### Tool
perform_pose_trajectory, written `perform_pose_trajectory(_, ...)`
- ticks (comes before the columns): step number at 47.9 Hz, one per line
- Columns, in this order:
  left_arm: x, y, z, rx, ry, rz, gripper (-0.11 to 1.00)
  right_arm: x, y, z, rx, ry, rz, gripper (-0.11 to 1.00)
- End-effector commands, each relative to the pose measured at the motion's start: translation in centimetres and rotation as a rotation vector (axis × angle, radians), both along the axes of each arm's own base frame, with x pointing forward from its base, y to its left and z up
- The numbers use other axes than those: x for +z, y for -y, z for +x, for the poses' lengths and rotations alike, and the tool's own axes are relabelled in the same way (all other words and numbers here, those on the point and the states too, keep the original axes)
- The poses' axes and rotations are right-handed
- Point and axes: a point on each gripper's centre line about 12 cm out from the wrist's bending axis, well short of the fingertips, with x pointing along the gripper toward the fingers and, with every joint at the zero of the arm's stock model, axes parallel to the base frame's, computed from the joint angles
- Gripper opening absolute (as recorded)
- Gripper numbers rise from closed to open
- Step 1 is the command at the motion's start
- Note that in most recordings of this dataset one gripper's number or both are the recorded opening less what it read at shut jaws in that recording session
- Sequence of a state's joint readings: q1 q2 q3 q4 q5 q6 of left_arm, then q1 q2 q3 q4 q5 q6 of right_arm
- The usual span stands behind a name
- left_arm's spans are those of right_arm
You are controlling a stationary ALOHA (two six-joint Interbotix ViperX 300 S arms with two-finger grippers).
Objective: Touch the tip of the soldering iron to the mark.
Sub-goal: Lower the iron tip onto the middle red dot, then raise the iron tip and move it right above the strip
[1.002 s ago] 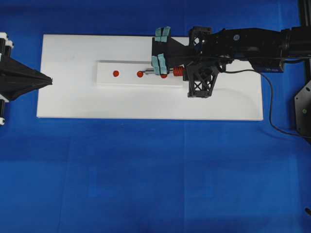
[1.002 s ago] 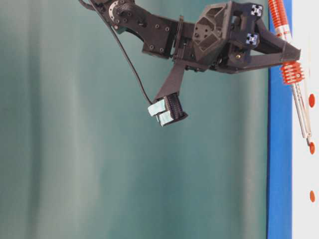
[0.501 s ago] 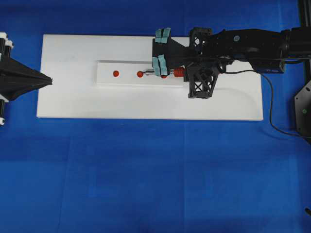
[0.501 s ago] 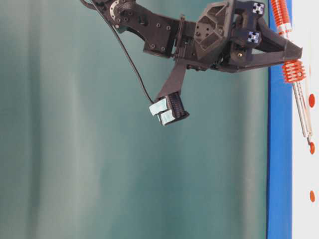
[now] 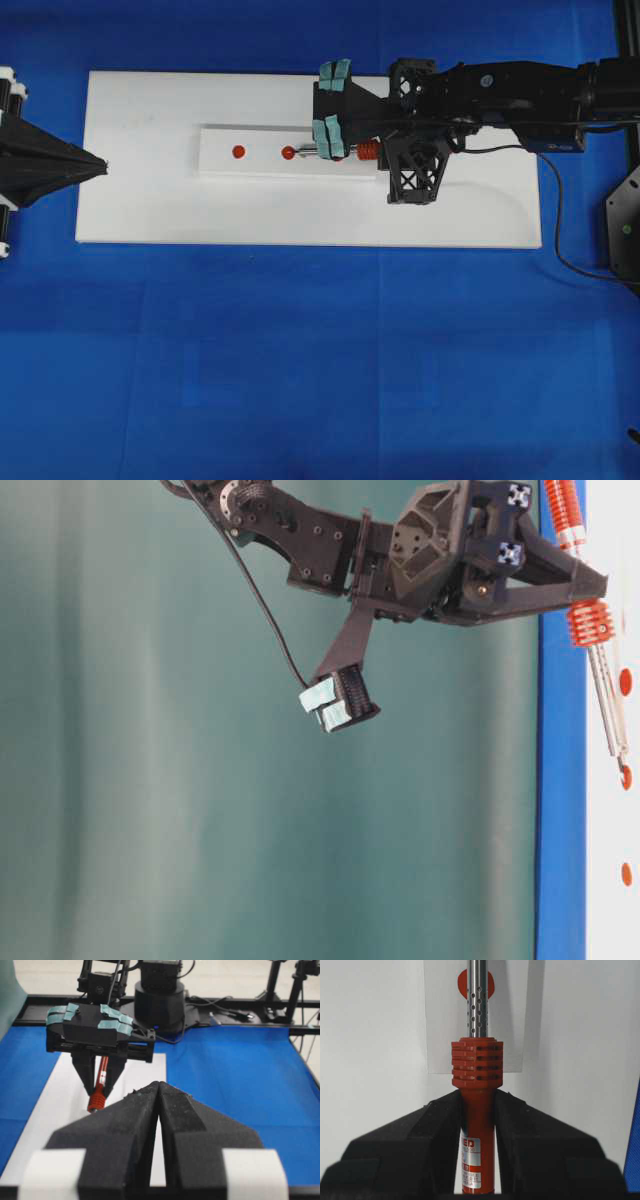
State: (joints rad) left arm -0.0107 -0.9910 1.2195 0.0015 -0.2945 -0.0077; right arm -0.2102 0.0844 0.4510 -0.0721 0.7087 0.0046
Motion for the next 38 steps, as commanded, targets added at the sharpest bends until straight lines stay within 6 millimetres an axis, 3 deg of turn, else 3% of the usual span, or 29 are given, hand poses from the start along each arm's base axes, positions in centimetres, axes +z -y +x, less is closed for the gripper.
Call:
perform_pose_trajectory(1, 0.4, 0.0, 0.1, -0.002, 0.014, 0.001, 0.00, 0.9, 0.0, 0.3, 0.001, 0.027, -0.006, 0.07)
perform_pose_trajectory(25, 0.5, 0.0, 0.1, -0.002, 0.015, 0.003, 0.00, 1.1, 0.0, 0.3, -0.001, 0.029, -0.007, 0.07)
perform_pose_trajectory(32, 0.5, 0.0, 0.1, 0.000, 0.015, 0.003, 0.00, 2.8, 0.1, 0.4, -0.005, 0.042, -0.010, 0.07)
perform_pose_trajectory(38, 0.5, 0.0, 0.1, 0.000, 0.015, 0.003, 0.00, 5.3, 0.1, 0.2, -0.006, 0.072, -0.018, 0.07)
